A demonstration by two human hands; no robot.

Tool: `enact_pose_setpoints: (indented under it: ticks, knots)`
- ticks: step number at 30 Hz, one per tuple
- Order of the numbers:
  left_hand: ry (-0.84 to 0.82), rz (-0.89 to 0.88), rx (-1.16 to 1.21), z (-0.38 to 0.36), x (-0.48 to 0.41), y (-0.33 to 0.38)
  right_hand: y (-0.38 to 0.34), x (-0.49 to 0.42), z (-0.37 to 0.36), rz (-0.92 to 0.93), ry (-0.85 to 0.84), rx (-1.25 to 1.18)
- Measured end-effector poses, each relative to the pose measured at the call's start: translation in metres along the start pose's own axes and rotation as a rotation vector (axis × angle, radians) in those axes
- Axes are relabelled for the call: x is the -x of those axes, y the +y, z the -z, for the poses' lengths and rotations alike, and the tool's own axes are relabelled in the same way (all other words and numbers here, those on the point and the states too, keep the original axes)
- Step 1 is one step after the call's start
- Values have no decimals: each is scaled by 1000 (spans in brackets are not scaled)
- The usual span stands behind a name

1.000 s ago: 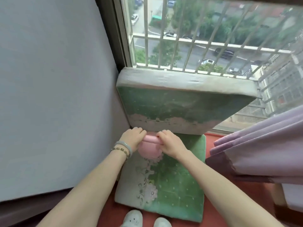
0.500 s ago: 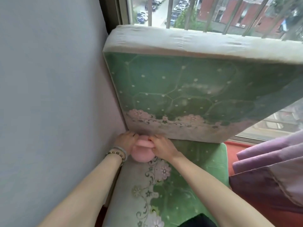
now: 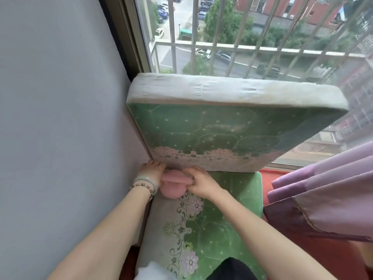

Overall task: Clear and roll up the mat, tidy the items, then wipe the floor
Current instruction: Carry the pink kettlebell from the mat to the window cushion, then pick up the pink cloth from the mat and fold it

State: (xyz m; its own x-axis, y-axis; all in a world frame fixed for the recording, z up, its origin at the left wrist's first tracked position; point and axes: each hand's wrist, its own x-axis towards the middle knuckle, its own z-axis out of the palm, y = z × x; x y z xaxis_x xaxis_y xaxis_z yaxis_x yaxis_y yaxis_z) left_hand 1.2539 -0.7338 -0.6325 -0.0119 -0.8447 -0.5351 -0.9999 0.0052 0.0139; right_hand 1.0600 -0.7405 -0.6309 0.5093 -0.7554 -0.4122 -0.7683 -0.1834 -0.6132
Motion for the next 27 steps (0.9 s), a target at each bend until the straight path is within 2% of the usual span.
enact_pose_setpoints:
  ticks: [4, 6, 9, 16, 22, 27]
  knots:
    - [-31, -77, 103, 69, 66, 24, -54, 72, 78, 25, 40, -17]
    - [-25, -114, 229, 111, 104, 40, -83, 111, 120, 10, 56, -56]
    - [79, -201, 460, 185, 162, 66, -124, 172, 184, -28, 123, -158]
    - [322, -383, 864, 349, 301, 113, -196, 312, 311, -120, 408, -447]
    - [365, -535, 1050, 420, 400, 141, -247, 425, 377, -70, 596, -574]
    - [304, -705, 1116, 449, 443, 169, -272, 503, 401, -31, 771, -646]
